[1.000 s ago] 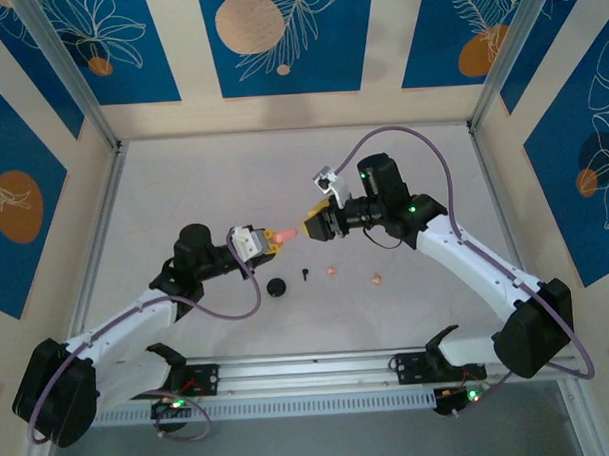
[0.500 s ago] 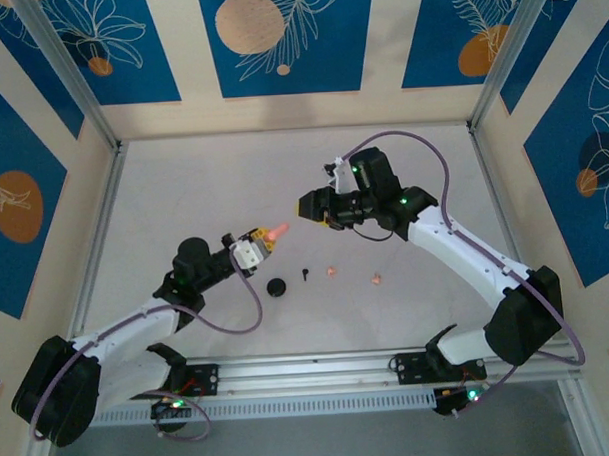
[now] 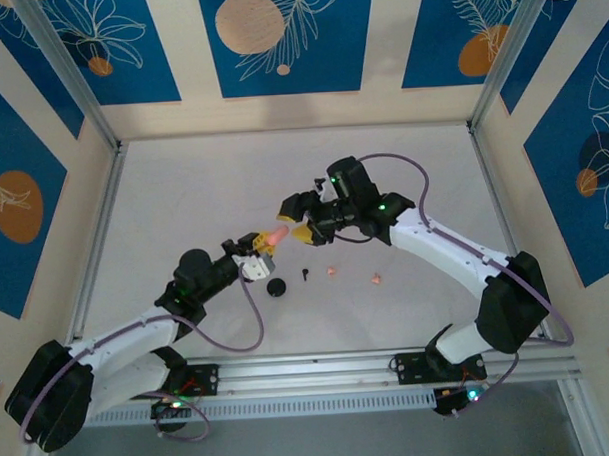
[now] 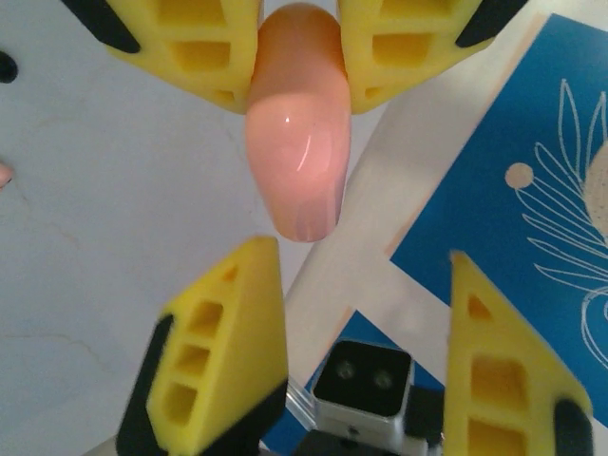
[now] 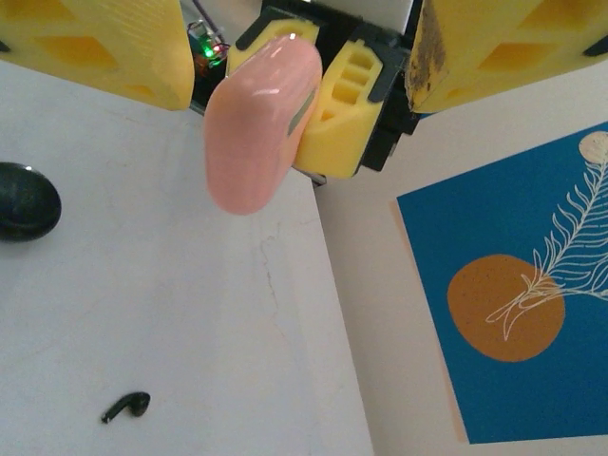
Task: Insert wireless bluetooth earbuds into charging case
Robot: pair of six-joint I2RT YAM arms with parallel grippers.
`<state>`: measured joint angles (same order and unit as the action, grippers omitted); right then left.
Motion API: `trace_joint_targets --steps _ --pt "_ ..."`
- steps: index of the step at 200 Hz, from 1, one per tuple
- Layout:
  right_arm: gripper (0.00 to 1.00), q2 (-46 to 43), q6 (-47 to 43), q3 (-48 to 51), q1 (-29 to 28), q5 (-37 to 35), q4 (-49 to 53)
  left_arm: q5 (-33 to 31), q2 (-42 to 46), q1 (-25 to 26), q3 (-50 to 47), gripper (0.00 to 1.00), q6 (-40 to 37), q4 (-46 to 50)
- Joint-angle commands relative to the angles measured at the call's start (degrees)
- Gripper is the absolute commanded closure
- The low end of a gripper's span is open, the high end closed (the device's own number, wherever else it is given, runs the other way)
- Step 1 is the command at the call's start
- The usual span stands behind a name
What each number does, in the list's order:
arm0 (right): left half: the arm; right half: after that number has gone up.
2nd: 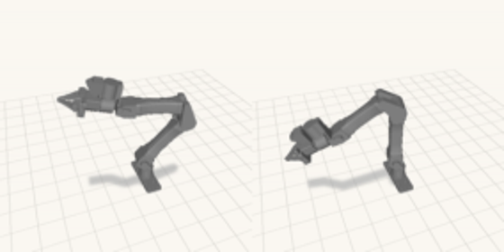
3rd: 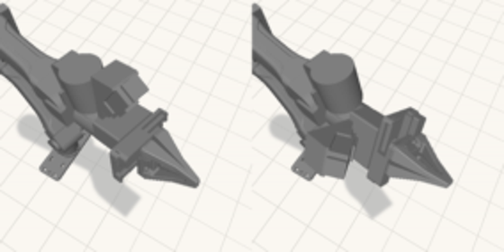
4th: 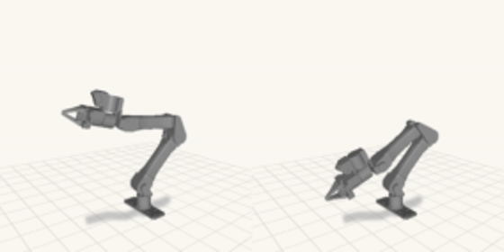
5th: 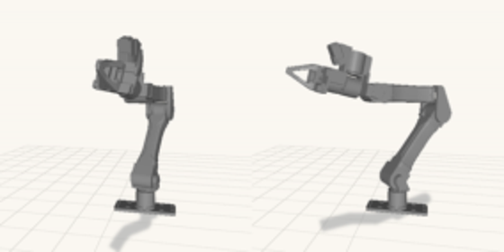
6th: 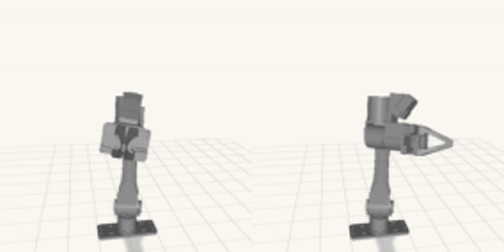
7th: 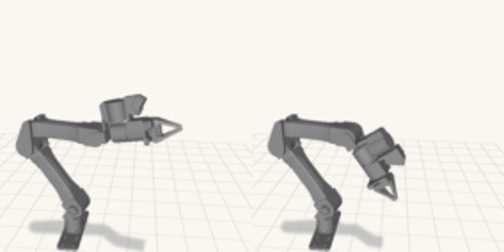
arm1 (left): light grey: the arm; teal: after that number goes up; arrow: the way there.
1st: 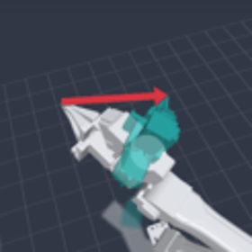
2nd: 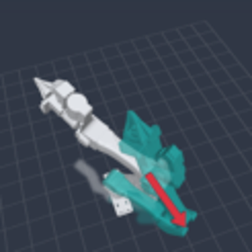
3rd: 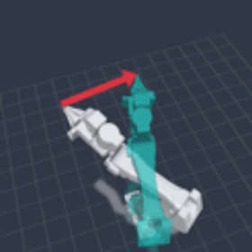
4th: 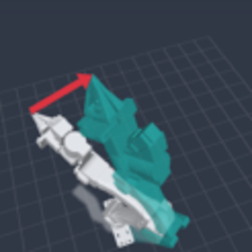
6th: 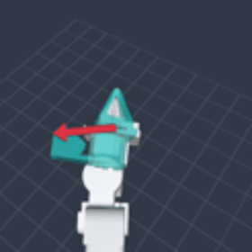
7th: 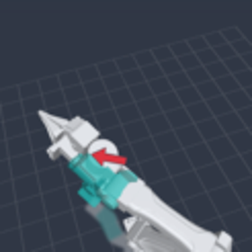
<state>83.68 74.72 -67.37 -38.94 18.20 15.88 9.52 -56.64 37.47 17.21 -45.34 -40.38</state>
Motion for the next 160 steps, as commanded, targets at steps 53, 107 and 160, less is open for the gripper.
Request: trace_joint_targets --steps 53,107,160 --pt "0.54 3.24 6.68 0.49 -2.73 1.07 -4.63 -6.49 0.96 3.24 -1.21 0.88 -6.85 -2.78" --pt "0.77 2.61 6.64 0.84 -2.81 -0.16 -4.89 -7.91 0.81 4.67 -0.87 0.84 -9.21 -1.25" --pt "0.80 -0.09 -3.67 0.07 -1.25 -3.45 0.14 -7.00 0.99 4.79 1.19 0.35 -6.40 3.60"
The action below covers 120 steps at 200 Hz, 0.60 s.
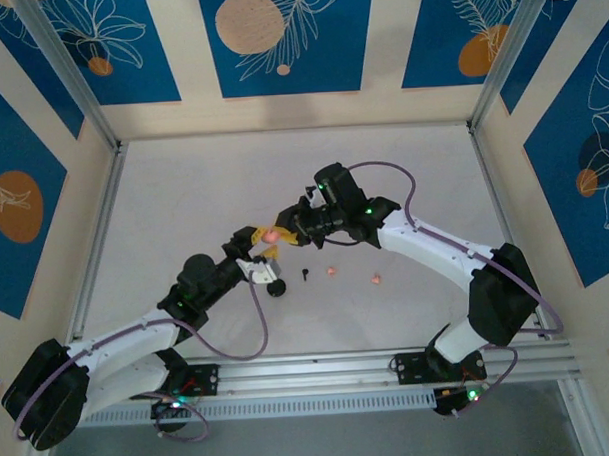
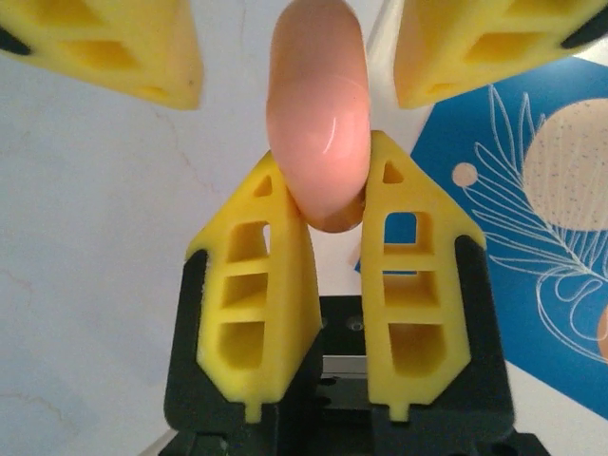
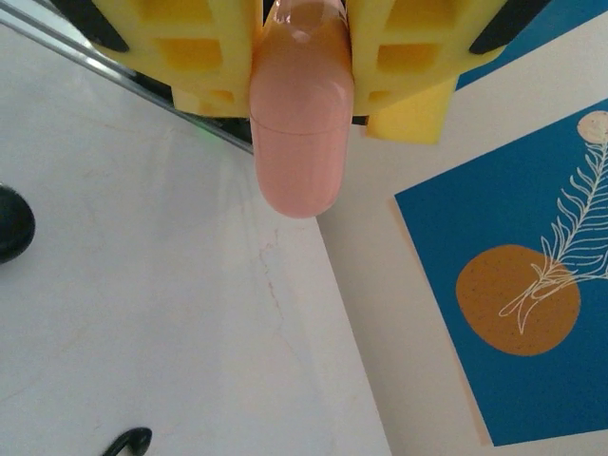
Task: Insert wireless bluetooth earbuds into charging case
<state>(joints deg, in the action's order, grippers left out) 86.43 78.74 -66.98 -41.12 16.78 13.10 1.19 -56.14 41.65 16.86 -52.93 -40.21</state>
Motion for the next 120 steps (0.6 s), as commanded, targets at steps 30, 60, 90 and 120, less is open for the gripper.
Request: trace_joint_targets --steps 30,60,90,120 --pt "0.81 -5.70 -24.34 -0.71 1.97 -6.51 7.26 3.22 1.07 0.43 4.04 0.27 6.41 9.12" --pt "0.81 -8.82 -40.84 1.65 4.03 -4.83 5.59 6.54 1.44 0.19 7.32 0.25 10.97 16.86" --pt "0.81 -11.30 -57.29 4.00 6.21 1.47 4.47 13.06 3.36 -1.36 10.89 0.25 16.34 24.63" --pt "0.81 -13.50 -70.71 5.19 8.10 7.69 5.00 21.90 5.68 -3.47 15.23 0.26 20.26 34.08"
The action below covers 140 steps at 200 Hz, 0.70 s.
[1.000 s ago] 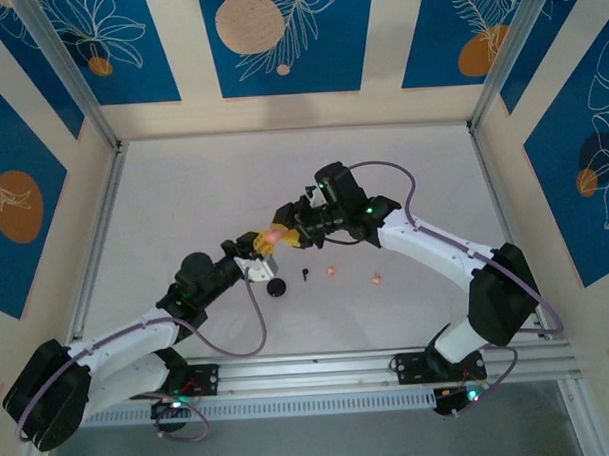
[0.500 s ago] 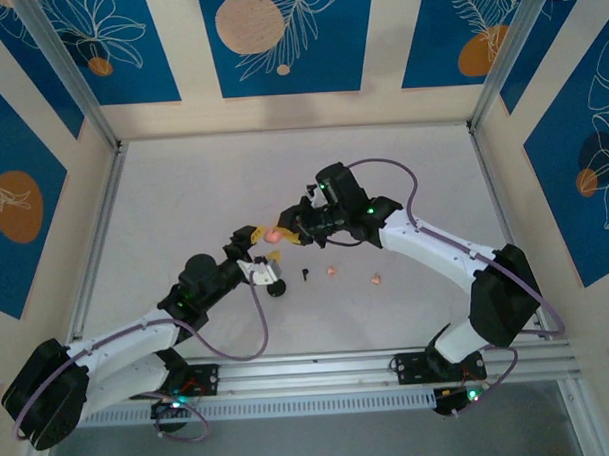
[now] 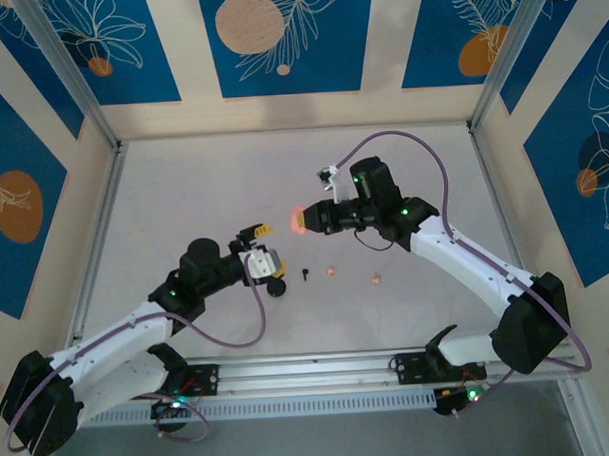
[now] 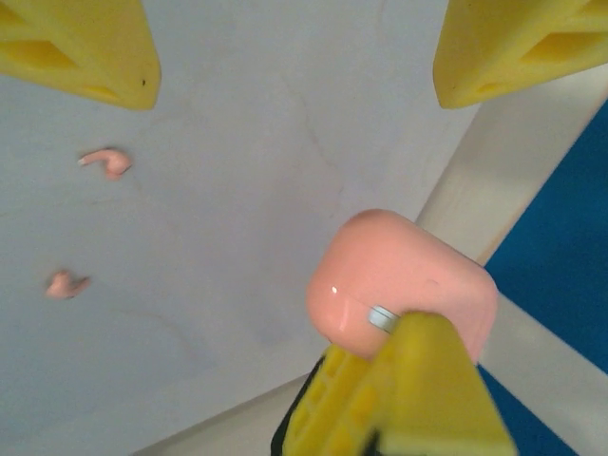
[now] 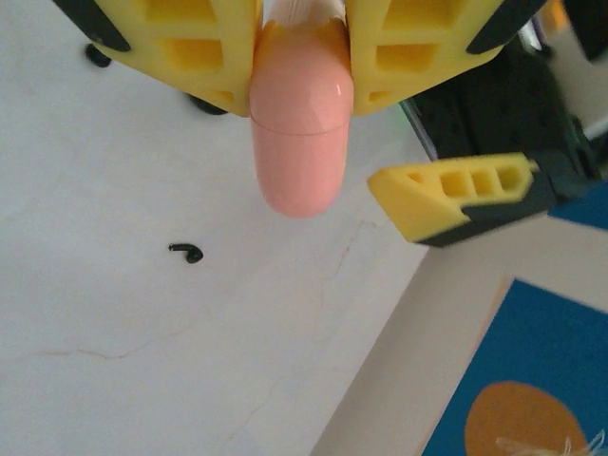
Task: Insert wireless bluetooth earbuds into charging case
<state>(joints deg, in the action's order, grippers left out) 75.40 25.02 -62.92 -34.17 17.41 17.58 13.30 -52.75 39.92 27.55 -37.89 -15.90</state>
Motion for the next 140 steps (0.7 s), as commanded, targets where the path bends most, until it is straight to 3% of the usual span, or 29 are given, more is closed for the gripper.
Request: trace_joint_targets --steps 1,28,63,140 --pt "0.81 -2.54 -17.35 1.13 1.23 7.17 0.61 10.07 2.29 -1.80 4.86 0.25 5.22 10.16" --pt "0.81 -3.86 -26.77 1.26 3.00 11.06 2.92 15.68 3.13 -2.75 8.23 0.27 6.27 16.39" --pt "0.81 -3.42 -21.61 -0.32 5.19 16.31 3.17 14.95 4.85 -2.68 7.84 0.28 4.53 14.95" --pt "0.80 2.38 25.23 -2.85 5.31 17.73 3.38 5.90 7.45 -2.05 2.12 0.36 -3.27 3.92"
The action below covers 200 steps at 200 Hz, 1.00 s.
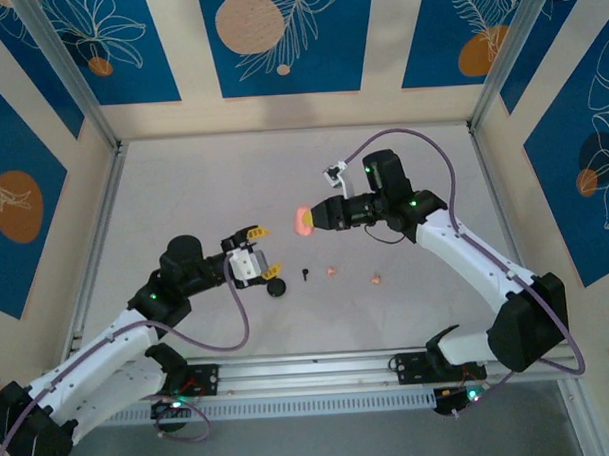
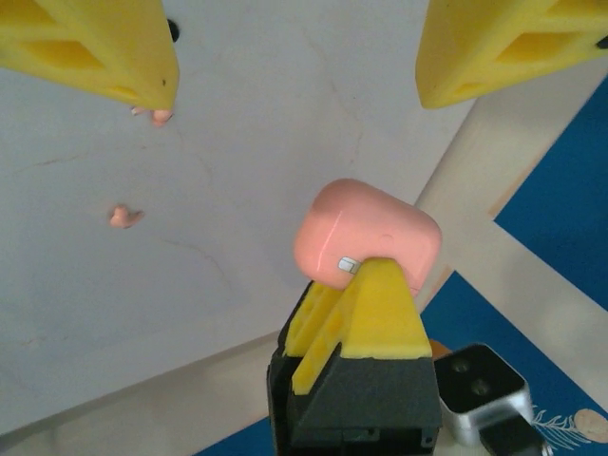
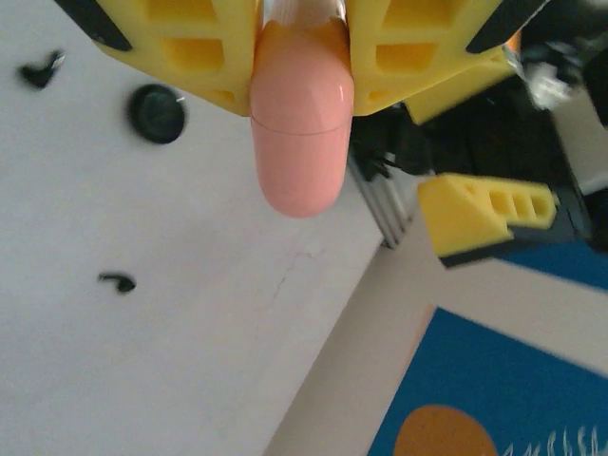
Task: Insert wireless bluetooth earbuds into charging case
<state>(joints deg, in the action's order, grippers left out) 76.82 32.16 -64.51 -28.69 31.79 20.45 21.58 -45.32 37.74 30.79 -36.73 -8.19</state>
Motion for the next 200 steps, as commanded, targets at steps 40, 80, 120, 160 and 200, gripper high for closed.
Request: trace_joint_targets --steps 40,80,120,160,200 --pt "0.80 1.73 32.02 -0.23 -2.50 1.78 -1.84 -4.64 -2.23 1.63 -2.01 0.38 -7.88 -6.33" --pt "0.80 1.86 42.14 3.42 -4.67 1.08 -8.49 -5.29 -3.84 2.69 -2.26 0.40 -8.77 -7.56" --pt "0.80 2.91 47.74 5.35 -6.89 1.29 -12.97 -6.88 -3.83 3.48 -3.05 0.45 -9.74 -9.02" --pt "0.80 3.69 50.26 5.71 -8.27 1.62 -15.24 -7.59 -4.63 4.01 -3.02 0.49 -10.80 -8.52" --pt "0.80 3.83 51.98 6.11 -9.08 2.00 -16.65 -8.57 -4.89 4.53 -3.10 0.58 -11.52 -8.52"
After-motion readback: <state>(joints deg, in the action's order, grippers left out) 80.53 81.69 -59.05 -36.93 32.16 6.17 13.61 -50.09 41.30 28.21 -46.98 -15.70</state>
